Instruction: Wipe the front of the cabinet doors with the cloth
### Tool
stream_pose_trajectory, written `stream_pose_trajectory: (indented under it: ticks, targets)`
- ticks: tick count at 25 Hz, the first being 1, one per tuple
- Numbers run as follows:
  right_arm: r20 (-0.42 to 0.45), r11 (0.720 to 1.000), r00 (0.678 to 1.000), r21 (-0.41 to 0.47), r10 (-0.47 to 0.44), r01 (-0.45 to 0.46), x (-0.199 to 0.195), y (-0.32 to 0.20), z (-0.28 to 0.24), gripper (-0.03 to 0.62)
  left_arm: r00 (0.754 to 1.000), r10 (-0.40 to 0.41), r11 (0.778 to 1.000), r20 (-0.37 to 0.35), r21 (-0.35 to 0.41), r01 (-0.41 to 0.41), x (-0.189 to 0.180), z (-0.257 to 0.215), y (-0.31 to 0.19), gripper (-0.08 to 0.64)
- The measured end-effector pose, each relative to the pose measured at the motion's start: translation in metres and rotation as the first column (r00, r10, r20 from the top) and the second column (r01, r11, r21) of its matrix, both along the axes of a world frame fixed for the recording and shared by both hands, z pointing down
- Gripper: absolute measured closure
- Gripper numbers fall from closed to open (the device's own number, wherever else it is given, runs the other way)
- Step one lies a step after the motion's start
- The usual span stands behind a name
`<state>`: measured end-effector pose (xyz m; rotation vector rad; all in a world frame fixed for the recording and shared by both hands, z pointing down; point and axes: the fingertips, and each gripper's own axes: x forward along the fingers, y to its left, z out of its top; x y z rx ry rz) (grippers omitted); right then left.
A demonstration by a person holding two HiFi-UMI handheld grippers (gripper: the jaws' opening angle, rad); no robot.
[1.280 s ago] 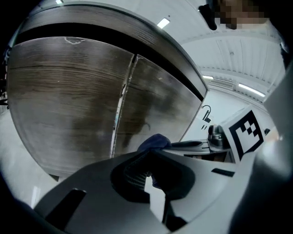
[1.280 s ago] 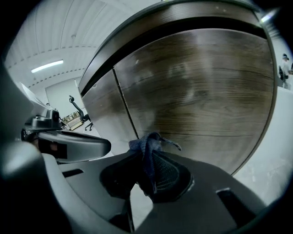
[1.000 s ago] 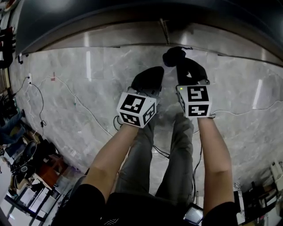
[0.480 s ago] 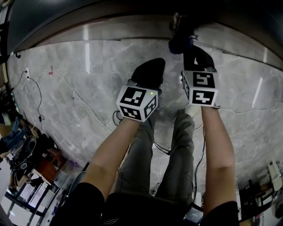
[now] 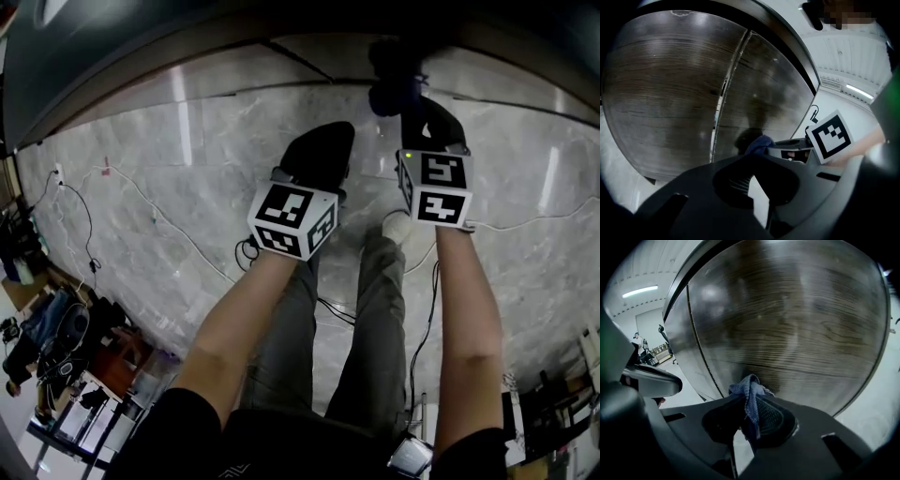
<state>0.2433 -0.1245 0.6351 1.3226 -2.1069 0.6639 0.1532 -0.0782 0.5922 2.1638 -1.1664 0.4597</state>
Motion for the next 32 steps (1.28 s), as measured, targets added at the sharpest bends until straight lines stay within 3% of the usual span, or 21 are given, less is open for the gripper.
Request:
stream_pose_trajectory:
  ticks: [7, 22, 29, 32]
  targets:
    - [-0.023, 0.998, 0.998, -0.005, 0.058, -0.058, 0.042, -0.009, 0.012, 0.525, 0.997, 0.078, 0.997, -0.022, 0.013, -0.077, 0.034, 0.004, -0.01, 0.56]
    - [-0.067, 0.981, 0.979, 0.009, 0.192, -0.192, 0.237, 0.013, -0.005, 0.525, 0.981, 0.191, 0.981, -0.026, 0.038, -0.19, 0.192, -0.023, 0.019, 0.56]
    - [-0.07, 0.973, 0.97, 0.016, 0.232, -0.231, 0.247, 0.014, -0.006, 0.525, 0.977, 0.211, 0.977, -0.025, 0.035, -0.21, 0.21, -0.015, 0.005, 0.56]
    - [-0.033, 0.964, 0.963, 0.039, 0.266, -0.265, 0.24, 0.02, -0.017, 0.525, 0.976, 0.217, 0.976, -0.033, 0.031, -0.216, 0.214, -0.015, 0.006, 0.56]
